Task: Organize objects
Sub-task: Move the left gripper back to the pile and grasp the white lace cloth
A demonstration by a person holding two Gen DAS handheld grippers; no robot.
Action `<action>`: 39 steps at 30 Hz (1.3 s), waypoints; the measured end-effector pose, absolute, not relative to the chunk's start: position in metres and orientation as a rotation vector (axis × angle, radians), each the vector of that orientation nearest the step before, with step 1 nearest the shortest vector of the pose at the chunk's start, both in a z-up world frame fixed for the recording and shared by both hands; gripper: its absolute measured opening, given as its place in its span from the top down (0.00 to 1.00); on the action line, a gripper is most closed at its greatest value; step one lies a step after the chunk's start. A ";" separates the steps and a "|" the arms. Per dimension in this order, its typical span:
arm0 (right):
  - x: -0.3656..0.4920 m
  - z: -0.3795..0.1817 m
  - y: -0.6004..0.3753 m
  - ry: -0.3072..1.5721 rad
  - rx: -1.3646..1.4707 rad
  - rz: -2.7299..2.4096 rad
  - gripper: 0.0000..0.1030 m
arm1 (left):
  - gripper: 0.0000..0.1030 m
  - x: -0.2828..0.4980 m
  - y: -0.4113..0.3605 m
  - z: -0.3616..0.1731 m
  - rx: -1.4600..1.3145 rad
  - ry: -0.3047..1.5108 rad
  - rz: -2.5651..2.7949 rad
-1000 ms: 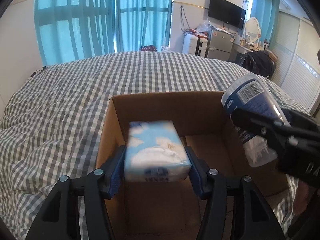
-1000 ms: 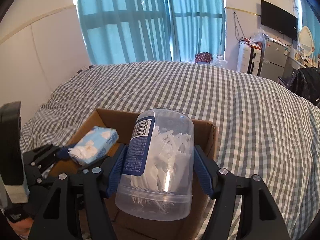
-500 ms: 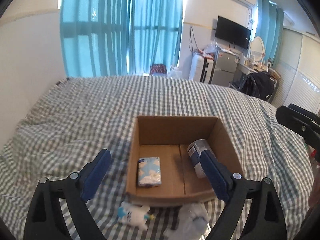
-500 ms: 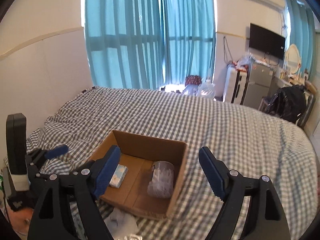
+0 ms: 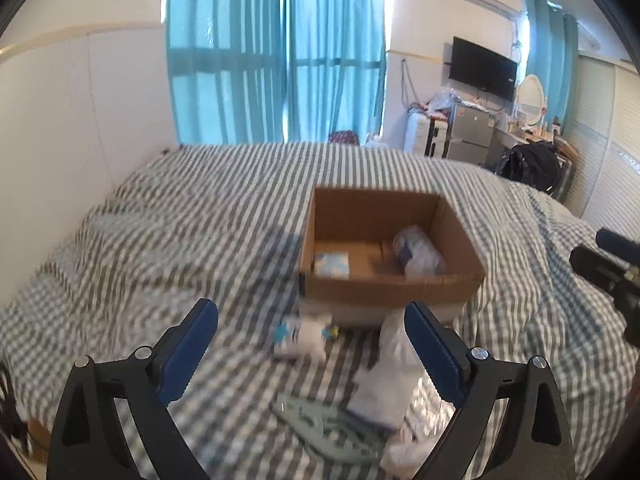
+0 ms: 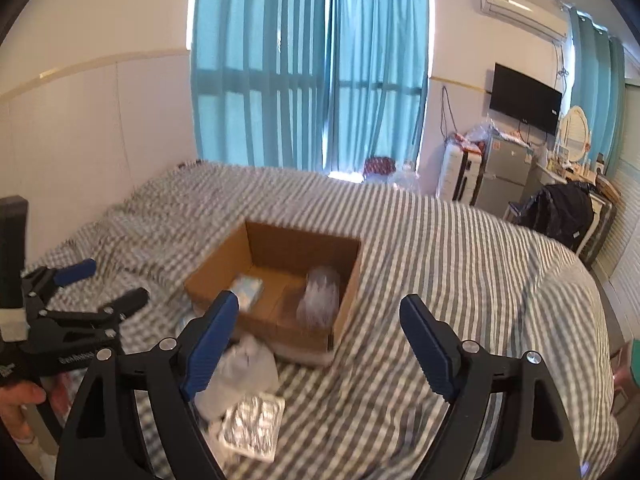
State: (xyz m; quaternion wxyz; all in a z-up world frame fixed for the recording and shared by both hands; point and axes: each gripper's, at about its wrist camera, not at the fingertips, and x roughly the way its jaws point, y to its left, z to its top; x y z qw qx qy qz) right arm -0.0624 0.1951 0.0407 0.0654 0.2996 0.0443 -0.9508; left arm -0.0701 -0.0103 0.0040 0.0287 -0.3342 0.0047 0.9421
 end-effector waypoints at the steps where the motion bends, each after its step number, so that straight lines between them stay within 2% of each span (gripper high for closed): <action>1: -0.059 0.030 0.194 0.153 0.926 -2.879 0.19 | 0.06 -0.066 -0.010 -0.003 -1.047 0.022 2.912; 6: -0.052 -0.027 0.191 0.274 1.060 -2.905 0.19 | 0.06 -0.040 -0.004 -0.036 -1.091 0.038 2.949; 16: -0.037 -0.083 0.219 0.110 1.267 -2.832 0.19 | 0.06 -0.011 0.035 -0.077 -1.164 0.081 2.752; 22: -0.034 -0.089 0.231 0.049 1.316 -2.835 0.19 | 0.07 -0.026 0.058 -0.134 -1.297 0.159 2.648; 23: -0.034 -0.089 0.231 0.050 1.317 -2.835 0.19 | 0.10 -0.028 0.058 -0.140 -1.308 0.150 2.637; 24: -0.033 -0.089 0.229 0.051 1.319 -2.835 0.19 | 0.25 -0.029 0.057 -0.143 -1.315 0.137 2.628; 25: -0.032 -0.090 0.228 0.052 1.321 -2.831 0.19 | 0.46 -0.032 0.055 -0.145 -1.327 0.117 2.606; 27: -0.033 -0.091 0.225 0.050 1.324 -2.820 0.19 | 0.68 -0.034 0.054 -0.143 -1.337 0.132 2.566; 28: -0.034 -0.091 0.222 0.049 1.323 -2.811 0.19 | 0.74 -0.034 0.051 -0.139 -1.332 0.133 2.564; 33: -0.036 -0.091 0.200 0.078 1.302 -2.769 0.19 | 0.79 -0.034 0.029 -0.116 -1.284 0.093 2.626; 39: -0.047 -0.099 0.164 0.127 1.309 -2.689 0.16 | 0.79 -0.041 -0.008 -0.094 -1.228 -0.001 2.721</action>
